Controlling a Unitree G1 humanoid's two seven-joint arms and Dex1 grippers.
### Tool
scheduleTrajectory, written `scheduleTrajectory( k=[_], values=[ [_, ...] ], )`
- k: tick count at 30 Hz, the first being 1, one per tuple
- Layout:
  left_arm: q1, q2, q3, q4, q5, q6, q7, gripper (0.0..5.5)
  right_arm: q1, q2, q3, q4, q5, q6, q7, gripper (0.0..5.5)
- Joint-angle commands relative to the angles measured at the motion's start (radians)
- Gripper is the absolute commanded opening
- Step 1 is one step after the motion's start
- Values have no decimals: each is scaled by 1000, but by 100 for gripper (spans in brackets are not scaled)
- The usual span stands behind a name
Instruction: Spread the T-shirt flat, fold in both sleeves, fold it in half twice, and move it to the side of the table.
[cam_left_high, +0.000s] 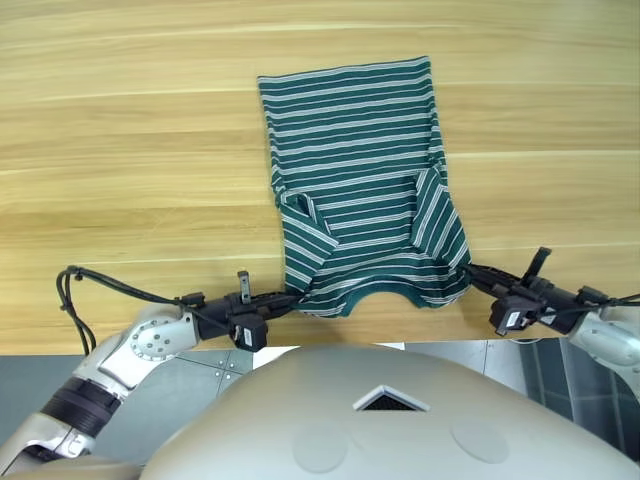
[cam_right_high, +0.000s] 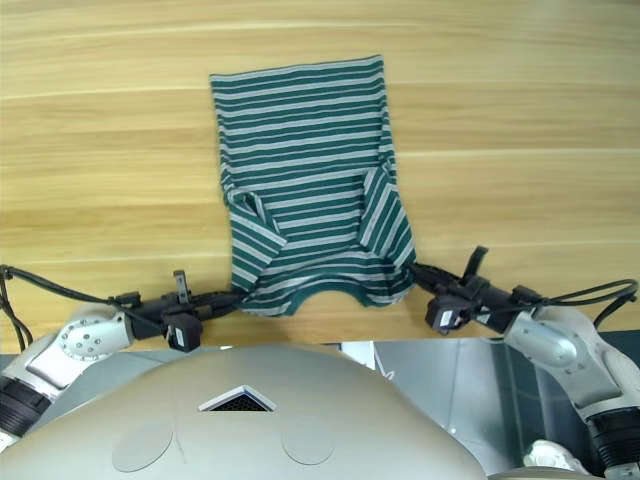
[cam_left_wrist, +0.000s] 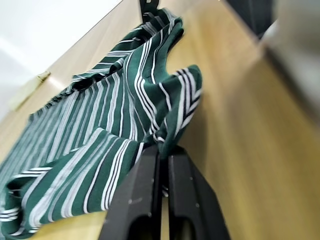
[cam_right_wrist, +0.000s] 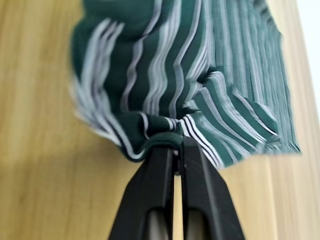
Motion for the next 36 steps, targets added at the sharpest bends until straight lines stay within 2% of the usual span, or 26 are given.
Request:
scheduleTrajectory(
  k=[1,6,14,22,30,36],
  values=[
    [-48,-38,86,18,-20,45,37,0,-50,39,-24,-75,104,31,25,0],
    [-169,-137,194,20,-59,90,103,0,-164,119,-35,-124,197,76,27,0],
    [-430,-280,250,151,-27,205,145,0,-564,327,45,52,83,236,-20,0],
    [-800,-414,265,550,19,218,219,0,-965,495,127,471,-106,292,-171,0],
    [-1064,-512,248,1035,92,134,317,0,-1201,575,186,896,-191,253,-320,0],
    [-1187,-542,226,1254,157,147,415,0,-1315,623,215,1091,-212,228,-402,0]
  ],
)
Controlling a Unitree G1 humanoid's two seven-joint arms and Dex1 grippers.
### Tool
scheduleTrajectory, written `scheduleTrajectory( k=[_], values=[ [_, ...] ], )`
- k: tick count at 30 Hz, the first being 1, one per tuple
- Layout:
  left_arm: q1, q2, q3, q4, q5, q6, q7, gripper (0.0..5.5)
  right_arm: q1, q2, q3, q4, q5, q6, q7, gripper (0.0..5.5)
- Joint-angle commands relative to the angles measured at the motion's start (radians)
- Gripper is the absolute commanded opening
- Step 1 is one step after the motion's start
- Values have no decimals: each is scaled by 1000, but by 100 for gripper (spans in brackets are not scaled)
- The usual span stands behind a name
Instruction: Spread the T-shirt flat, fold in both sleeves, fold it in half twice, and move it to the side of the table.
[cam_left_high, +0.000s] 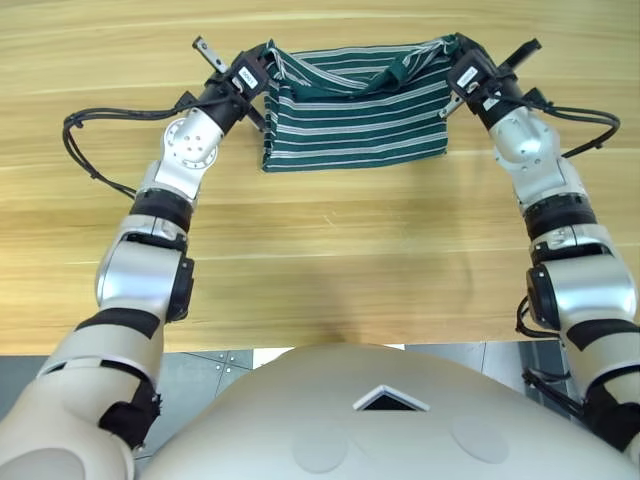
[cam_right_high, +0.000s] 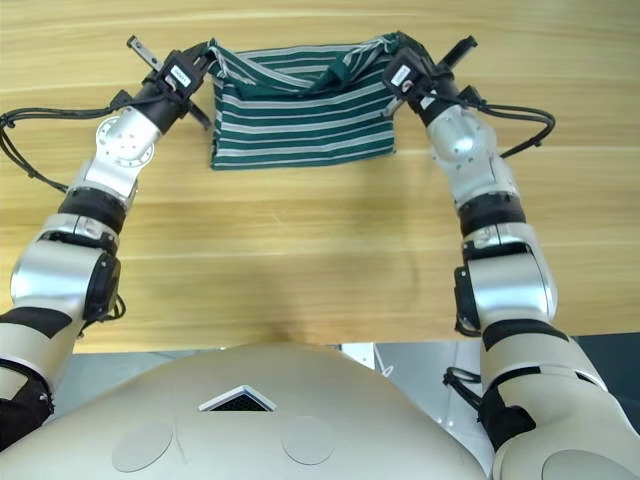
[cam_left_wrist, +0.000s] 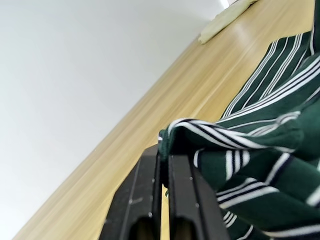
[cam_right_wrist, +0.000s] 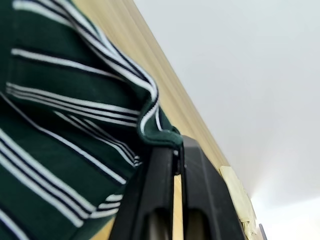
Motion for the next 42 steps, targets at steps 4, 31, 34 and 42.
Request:
scheduleTrajectory(
  k=[4,31,34,42],
  values=[
    [-98,-21,-18,145,55,43,94,0,-119,48,32,156,-22,-9,-71,0],
    [-130,-38,34,246,70,245,235,353,-188,197,190,243,-149,70,-282,308],
    [-84,-13,72,241,43,225,244,370,-131,268,294,170,-221,33,-254,308],
    [48,32,189,171,-93,36,141,370,-124,270,543,271,-402,25,-8,308]
  ],
)
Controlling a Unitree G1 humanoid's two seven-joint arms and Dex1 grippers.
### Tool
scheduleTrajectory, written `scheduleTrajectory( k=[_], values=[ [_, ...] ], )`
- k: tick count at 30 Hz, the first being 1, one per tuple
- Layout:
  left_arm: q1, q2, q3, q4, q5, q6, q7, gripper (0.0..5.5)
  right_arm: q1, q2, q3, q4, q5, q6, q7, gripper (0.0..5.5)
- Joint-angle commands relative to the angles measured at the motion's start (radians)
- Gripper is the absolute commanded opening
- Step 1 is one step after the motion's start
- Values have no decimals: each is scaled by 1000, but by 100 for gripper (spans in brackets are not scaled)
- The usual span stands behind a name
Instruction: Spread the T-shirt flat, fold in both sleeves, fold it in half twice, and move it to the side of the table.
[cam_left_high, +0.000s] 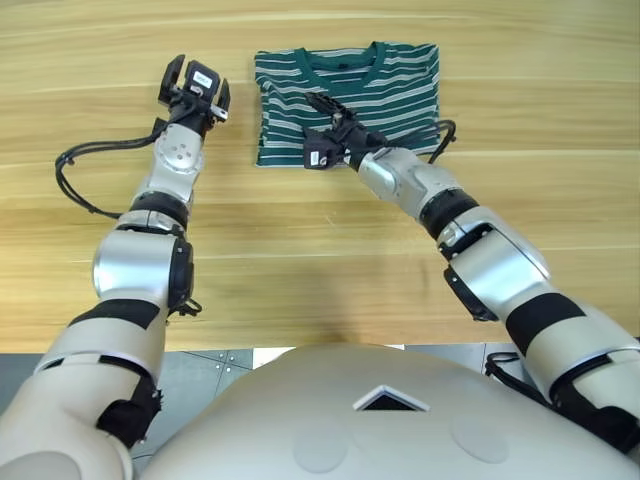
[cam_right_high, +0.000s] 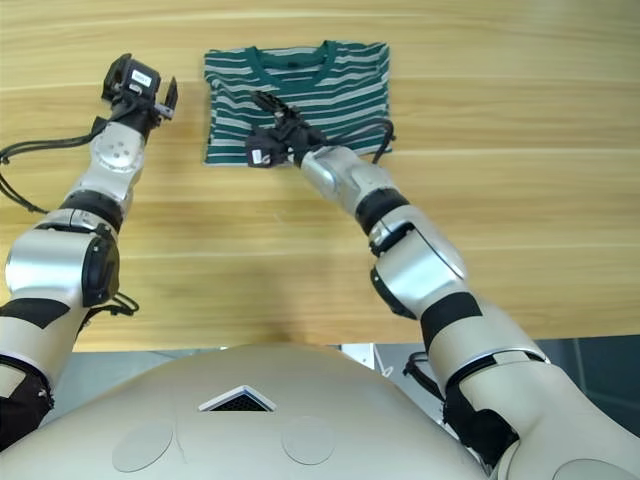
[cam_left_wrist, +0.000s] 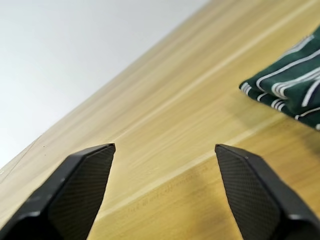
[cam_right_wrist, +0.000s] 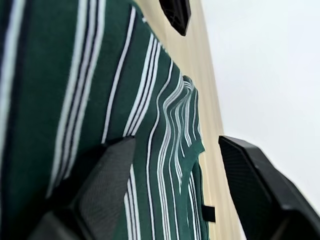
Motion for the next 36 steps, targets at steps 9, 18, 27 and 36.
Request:
scheduleTrajectory(
  k=[9,18,27,36],
  values=[
    [68,51,-11,-130,1,-194,-109,370,425,-702,53,-652,292,-449,569,308],
    [81,31,-150,-308,105,-306,-187,370,862,-1028,-358,-1186,707,-309,478,308],
    [123,-114,-446,-412,118,-555,-487,370,778,-734,-497,-1242,1124,-218,522,308],
    [85,-34,-582,-289,476,-258,-210,370,721,-613,-555,-1132,945,-144,543,308]
  ],
)
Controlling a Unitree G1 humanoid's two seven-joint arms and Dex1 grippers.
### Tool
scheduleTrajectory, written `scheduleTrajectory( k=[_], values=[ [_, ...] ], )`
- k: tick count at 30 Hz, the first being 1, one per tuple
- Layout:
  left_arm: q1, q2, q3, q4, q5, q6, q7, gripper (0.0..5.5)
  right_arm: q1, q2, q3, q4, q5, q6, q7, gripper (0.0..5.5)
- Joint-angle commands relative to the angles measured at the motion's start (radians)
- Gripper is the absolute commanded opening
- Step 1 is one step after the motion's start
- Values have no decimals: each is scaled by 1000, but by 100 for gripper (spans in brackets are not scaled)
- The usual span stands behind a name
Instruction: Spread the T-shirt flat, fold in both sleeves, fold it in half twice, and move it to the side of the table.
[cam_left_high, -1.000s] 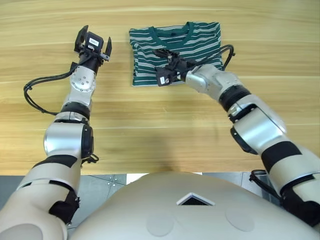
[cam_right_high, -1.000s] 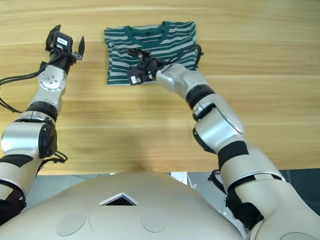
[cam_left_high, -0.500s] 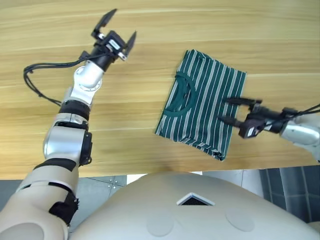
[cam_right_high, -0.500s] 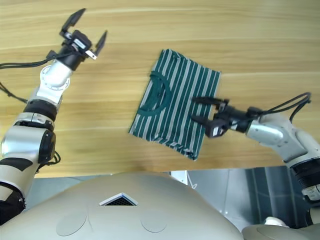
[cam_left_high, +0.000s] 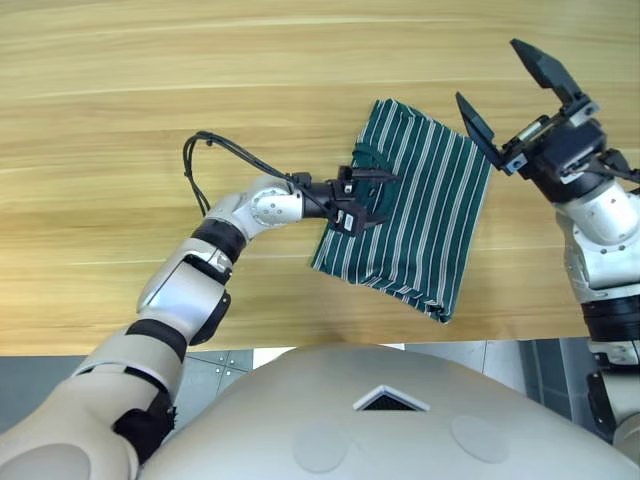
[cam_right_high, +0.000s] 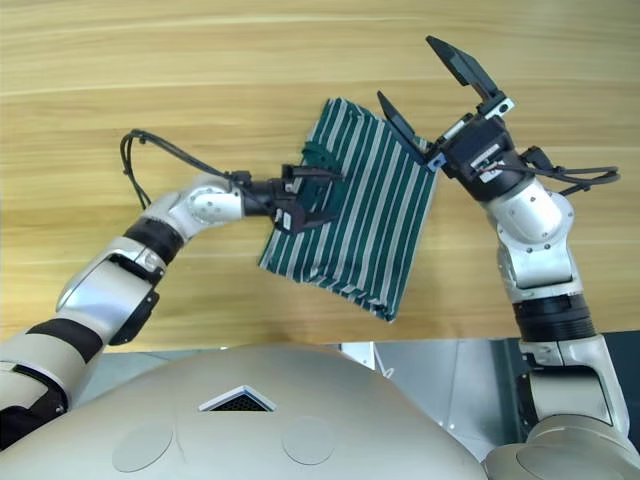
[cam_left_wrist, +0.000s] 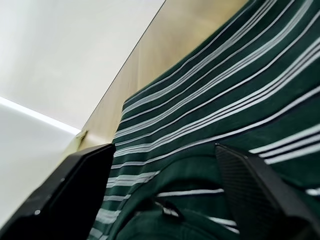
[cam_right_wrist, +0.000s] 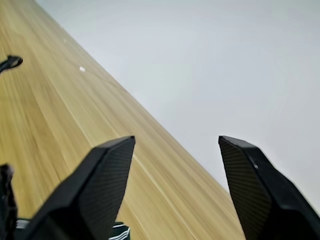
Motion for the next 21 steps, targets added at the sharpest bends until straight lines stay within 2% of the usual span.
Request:
scheduleTrajectory(
  k=[1,6,11,15,21],
  values=[
    [16,119,-5,89,107,173,133,370,-10,35,-13,33,-90,8,25,308],
    [176,215,31,39,58,194,194,370,33,44,-26,50,-140,-9,62,308],
    [409,282,67,-213,-33,212,171,370,69,36,-46,53,-161,-20,87,308],
    [551,261,81,-456,-75,301,168,370,71,44,-46,52,-172,-12,100,308],
    [597,245,167,-648,-91,435,229,370,97,33,-56,74,-222,-30,110,308]
  ],
)
